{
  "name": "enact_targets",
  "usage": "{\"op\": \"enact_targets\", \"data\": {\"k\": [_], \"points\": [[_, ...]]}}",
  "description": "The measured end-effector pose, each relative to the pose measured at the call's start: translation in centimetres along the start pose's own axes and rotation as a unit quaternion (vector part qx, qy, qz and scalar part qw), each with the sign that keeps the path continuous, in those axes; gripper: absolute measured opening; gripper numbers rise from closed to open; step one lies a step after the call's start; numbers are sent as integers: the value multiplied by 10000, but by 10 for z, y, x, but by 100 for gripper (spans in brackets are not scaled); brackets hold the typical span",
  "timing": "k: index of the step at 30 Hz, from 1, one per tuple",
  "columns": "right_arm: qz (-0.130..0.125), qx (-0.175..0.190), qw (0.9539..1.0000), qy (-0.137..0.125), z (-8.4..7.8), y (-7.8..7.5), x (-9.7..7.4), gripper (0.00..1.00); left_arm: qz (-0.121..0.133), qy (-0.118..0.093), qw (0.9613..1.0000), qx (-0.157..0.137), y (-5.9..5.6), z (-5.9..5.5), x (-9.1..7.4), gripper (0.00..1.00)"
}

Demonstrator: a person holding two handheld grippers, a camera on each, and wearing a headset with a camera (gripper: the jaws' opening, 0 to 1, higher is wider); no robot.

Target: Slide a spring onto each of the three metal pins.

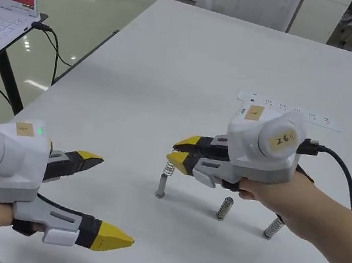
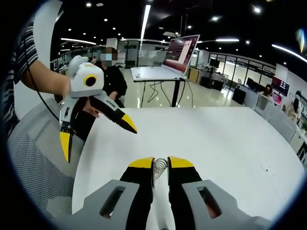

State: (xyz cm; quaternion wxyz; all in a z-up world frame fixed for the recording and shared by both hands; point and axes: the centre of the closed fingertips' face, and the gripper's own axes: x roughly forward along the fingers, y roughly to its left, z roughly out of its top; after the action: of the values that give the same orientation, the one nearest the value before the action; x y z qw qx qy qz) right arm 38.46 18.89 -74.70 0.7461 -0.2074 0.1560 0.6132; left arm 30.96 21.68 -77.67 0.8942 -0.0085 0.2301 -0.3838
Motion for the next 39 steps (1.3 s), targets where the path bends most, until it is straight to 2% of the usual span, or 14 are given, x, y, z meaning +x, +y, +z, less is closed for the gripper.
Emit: {"op": "enact_targets", "data": {"k": [10,19,20,22,25,29,32,39], "points": [[-9,72,10000,34,-3,2,7,8,-3,21,10000,-37,0,-3,-1,96],[-16,52,9997,231,-22,6,16,8,21,-7,10000,-76,0,-3,-3,96],[-31,19,10000,66,-17,5,17,8,21,-9,10000,-82,0,-3,-3,96],[-30,106,9998,142,-19,6,19,8,22,2,10000,-85,0,-4,-2,95],[-8,-192,9991,386,-30,12,23,8,2,42,10000,-88,-1,-7,-2,95],[20,-276,9987,423,-36,17,27,8,20,-5,9999,-134,0,-7,-2,95],[43,-401,9978,518,-42,20,30,8,4,50,9999,-162,-1,-10,-1,93],[65,-565,9958,716,-57,24,39,8,11,-6,9998,-180,-3,-9,0,94]]}}
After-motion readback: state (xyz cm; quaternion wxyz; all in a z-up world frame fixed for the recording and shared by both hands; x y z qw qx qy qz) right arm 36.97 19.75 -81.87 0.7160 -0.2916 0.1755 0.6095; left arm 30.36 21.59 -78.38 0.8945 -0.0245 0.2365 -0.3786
